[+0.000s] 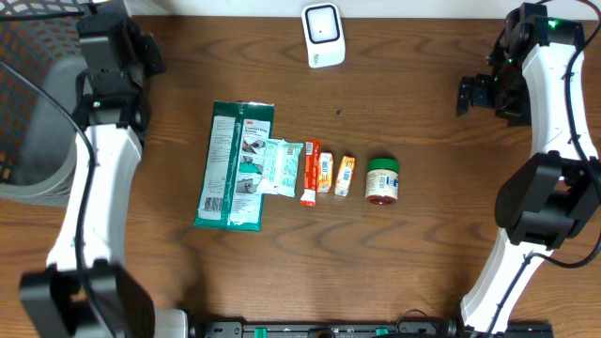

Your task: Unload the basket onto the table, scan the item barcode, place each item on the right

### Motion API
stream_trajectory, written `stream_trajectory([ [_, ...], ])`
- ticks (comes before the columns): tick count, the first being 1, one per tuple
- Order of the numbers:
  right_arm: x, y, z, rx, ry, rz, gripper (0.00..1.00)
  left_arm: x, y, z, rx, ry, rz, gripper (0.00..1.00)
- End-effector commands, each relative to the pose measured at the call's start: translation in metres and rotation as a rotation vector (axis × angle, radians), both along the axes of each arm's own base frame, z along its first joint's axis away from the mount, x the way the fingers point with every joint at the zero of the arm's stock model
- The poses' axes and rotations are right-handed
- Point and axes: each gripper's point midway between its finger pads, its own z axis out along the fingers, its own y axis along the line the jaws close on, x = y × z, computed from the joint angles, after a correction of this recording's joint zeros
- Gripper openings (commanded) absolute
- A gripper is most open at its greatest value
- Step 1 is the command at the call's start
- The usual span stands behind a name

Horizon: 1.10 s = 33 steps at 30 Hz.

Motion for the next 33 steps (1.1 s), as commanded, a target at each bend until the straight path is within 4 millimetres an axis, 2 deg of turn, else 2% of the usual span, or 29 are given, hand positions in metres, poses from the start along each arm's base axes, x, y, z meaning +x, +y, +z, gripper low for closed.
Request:
stream_trajectory([
  [1,0.002,-0.002,0.002,-0.007,-0.008,0.005,0.99,-0.021,-0.047,0.036,-0.077,-0.059,-0.127,0.32],
  [5,0.002,-0.002,0.002,-0.007,-0.008,0.004,0.99,-0.051,-0.087,0.037,-0.165,0.005,-0.185,0.33],
  [6,0.002,-0.002,0.002,-0.007,-0.008,0.005,0.99,-0.058,-0.095,0.034,-0.173,0.029,-0.198,0.37],
  [9,0.002,-0.002,0.002,-0.007,-0.008,0.005,0.99,-0.072,-0.112,0.021,-0.172,0.106,-0.234,0.61],
  [14,0.002,-0.002,0.002,-0.007,-0.008,0.005,0.99,-0.087,-0.115,-0.001,-0.168,0.211,-0.238,0.81],
  [23,0.002,-0.002,0.002,-0.007,-0.008,0.005,0.99,-0.114,-0.111,-0.030,-0.163,0.372,-0.222,0.83],
  [33,0.002,-0.002,0.002,-0.007,-0.008,0.005,0.99,-0.120,-0.110,-0.036,-0.162,0.408,-0.218,0.83],
])
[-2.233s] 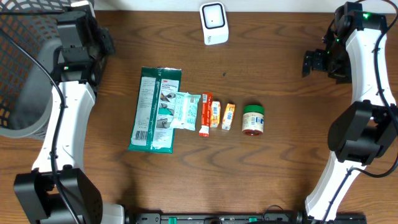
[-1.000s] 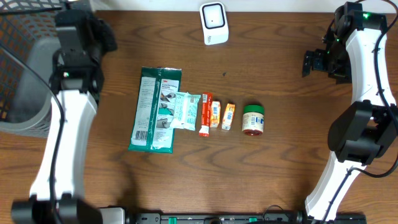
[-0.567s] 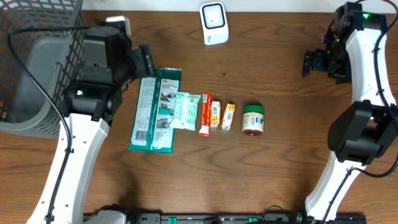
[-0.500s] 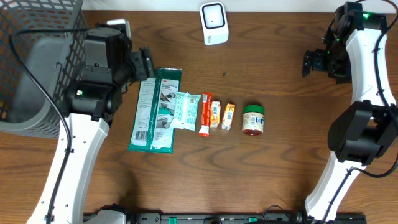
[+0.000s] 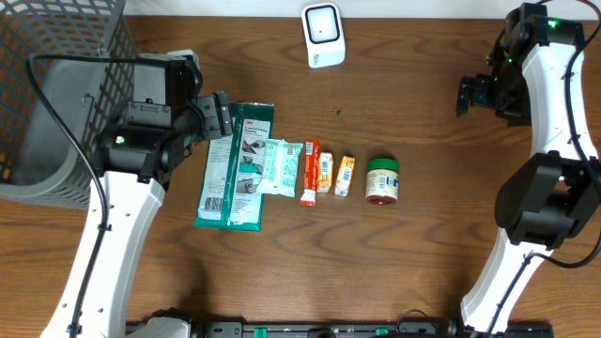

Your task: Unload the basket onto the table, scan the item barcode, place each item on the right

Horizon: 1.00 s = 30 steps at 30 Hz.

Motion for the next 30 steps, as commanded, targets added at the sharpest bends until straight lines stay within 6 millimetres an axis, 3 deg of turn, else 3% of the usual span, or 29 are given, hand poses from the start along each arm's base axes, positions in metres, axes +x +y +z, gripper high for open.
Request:
stream_trajectory([
  [1,0.002,-0.002,0.002,-0.008,-0.008,0.005,0.99,0.000,0.000,-0.001,-0.002,0.005,0.005,0.84],
  [13,0.003,-0.002,0.002,-0.008,-0.011,0.004,0.99,0.000,0.000,-0.001,-0.002,0.005,0.005,0.84],
  [20,0.027,0.009,0.004,0.063,-0.115,-0.031,0.99,-0.001,0.000,-0.001,-0.002,0.005,0.005,0.84],
  [27,0.051,0.006,0.009,0.057,-0.214,-0.041,0.99,0.000,0.000,-0.001,-0.002,0.005,0.005,0.84],
  [30,0.071,0.022,0.016,0.151,-0.303,-0.019,0.99,-0.001,0.000,-0.001,-0.002,0.005,0.005,0.84],
])
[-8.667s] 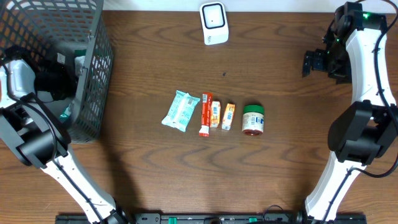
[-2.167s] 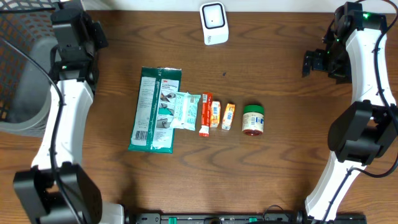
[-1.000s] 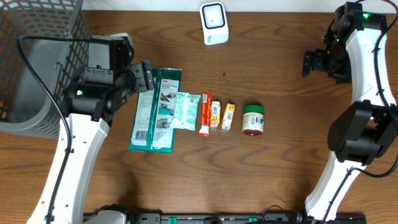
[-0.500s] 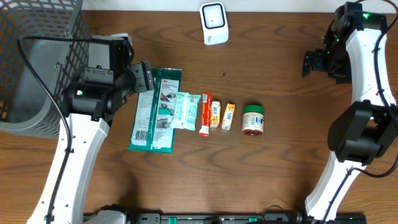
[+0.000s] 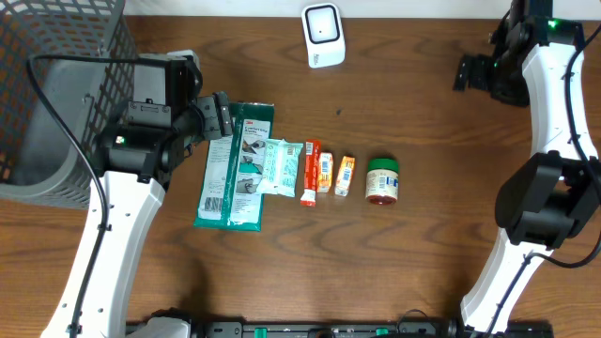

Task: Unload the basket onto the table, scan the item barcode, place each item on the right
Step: 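Move the right gripper down over the green-capped bottle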

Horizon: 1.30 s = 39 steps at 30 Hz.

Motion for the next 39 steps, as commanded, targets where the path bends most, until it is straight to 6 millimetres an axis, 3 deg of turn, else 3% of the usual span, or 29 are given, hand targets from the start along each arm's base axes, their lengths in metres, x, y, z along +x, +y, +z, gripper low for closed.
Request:
stream_trajectory([
  [1,0.019,0.021,0.010,0.124,-0.089,0.025,0.99,0.000,0.000,-0.001,-0.002,0.003,0.005,0.84],
  [6,0.023,0.044,0.017,0.258,-0.120,0.076,0.97,0.000,0.000,-0.001,-0.002,0.003,0.005,0.84],
  [7,0.022,0.045,0.017,0.255,-0.120,0.100,0.54,0.000,0.000,-0.001,-0.002,0.003,0.005,0.84],
  [8,0.020,0.044,0.016,0.257,-0.112,0.099,0.20,0.000,0.000,-0.001,-0.003,0.003,0.005,0.84],
  [9,0.017,0.044,0.019,0.272,-0.102,0.070,0.01,0.000,0.000,-0.001,-0.003,0.003,0.005,0.84],
  [14,-0.009,0.047,0.060,0.254,-0.119,0.088,0.01,0.000,0.000,-0.001,-0.002,0.003,0.005,0.84],
  [17,-0.034,0.051,0.095,0.247,-0.140,0.101,0.02,0.000,0.000,-0.001,-0.002,0.003,0.005,0.84],
  [18,-0.043,0.052,0.108,0.244,-0.152,0.102,0.06,0.000,0.000,-0.001,-0.002,0.003,0.005,0.84],
  [19,-0.051,0.054,0.118,0.242,-0.161,0.103,0.22,0.000,0.000,-0.001,-0.002,0.003,0.005,0.84],
  [20,-0.058,0.055,0.126,0.240,-0.168,0.105,0.49,0.000,0.000,-0.001,-0.002,0.003,0.005,0.84],
  [22,-0.072,0.058,0.137,0.242,-0.165,0.107,0.91,0.000,0.000,-0.001,-0.002,0.003,0.005,0.84],
  [23,-0.080,0.061,0.141,0.244,-0.155,0.109,0.99,0.000,0.000,-0.001,-0.002,0.003,0.005,0.84],
  [30,-0.111,0.092,0.133,0.261,-0.031,0.153,0.99,0.000,0.000,-0.001,-0.002,0.003,0.005,0.84],
  [35,-0.124,0.106,0.102,0.140,0.094,0.103,0.99,0.000,0.000,-0.001,-0.002,0.003,0.005,0.84],
  [39,-0.130,0.131,0.071,0.096,0.155,0.142,0.99,0.000,0.000,-0.001,-0.002,0.003,0.005,0.84],
])
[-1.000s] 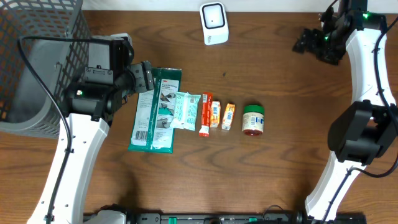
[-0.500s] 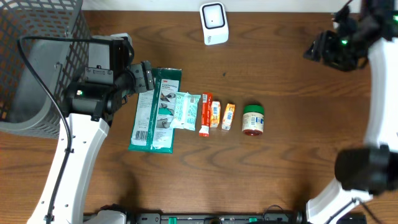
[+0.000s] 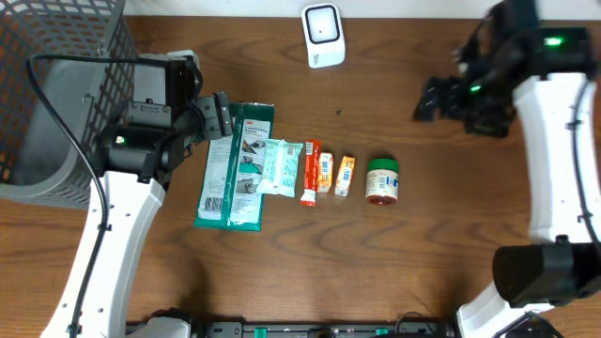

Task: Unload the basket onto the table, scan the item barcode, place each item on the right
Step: 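Move the right gripper down over the green-capped bottle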

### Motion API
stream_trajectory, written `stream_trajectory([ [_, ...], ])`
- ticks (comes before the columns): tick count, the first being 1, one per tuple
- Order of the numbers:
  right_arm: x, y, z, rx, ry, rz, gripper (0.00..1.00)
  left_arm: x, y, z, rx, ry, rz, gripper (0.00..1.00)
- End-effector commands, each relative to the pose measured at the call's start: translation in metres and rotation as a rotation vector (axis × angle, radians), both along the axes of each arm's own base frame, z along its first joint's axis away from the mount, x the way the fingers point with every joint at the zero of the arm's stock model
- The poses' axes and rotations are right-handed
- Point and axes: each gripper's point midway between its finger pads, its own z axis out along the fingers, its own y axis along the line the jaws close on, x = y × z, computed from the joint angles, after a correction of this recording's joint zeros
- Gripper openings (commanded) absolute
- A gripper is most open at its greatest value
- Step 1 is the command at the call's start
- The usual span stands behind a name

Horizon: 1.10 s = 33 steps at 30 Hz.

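A white barcode scanner (image 3: 322, 35) stands at the table's far edge. Mid-table lies a row of items: a large green packet (image 3: 235, 178), a small teal packet (image 3: 275, 167), an orange tube (image 3: 310, 174), two small orange boxes (image 3: 325, 173) (image 3: 346, 176) and a green-lidded jar (image 3: 382, 180). My left gripper (image 3: 223, 116) hovers at the large packet's top left corner, fingers apart and holding nothing. My right gripper (image 3: 428, 101) hangs above bare table, up and to the right of the jar; its fingers are too dark to read.
A grey wire mesh basket (image 3: 47, 84) fills the far left corner, beside my left arm. The wooden table (image 3: 423, 253) shows bare wood in front of the row of items.
My right gripper has moved left and toward the items, from near the far right edge to a spot up and right of the jar. The left arm and all items are unchanged.
At first both arms were drawn back, the left at the far left corner over the basket and the right at the far right. Then the left gripper was at the large packet's top corner and stayed there. The right gripper shifted slightly, then came inward.
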Motion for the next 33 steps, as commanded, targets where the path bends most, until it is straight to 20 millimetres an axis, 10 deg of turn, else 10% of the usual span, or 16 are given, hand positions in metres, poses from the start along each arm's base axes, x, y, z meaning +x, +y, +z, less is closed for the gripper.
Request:
stream_trajectory([
  [1,-0.005,0.014,-0.032,-0.075,0.057,0.003,0.99,0.000,0.000,-0.001,-0.002,0.003,0.005,0.84],
  [13,-0.014,0.051,-0.128,-0.112,0.089,0.018,0.99,0.000,0.000,-0.001,-0.002,0.003,0.005,0.84],
  [33,-0.006,0.049,-0.193,-0.133,-0.019,-0.004,0.97,0.000,0.000,-0.001,-0.002,0.003,0.005,0.84],
])
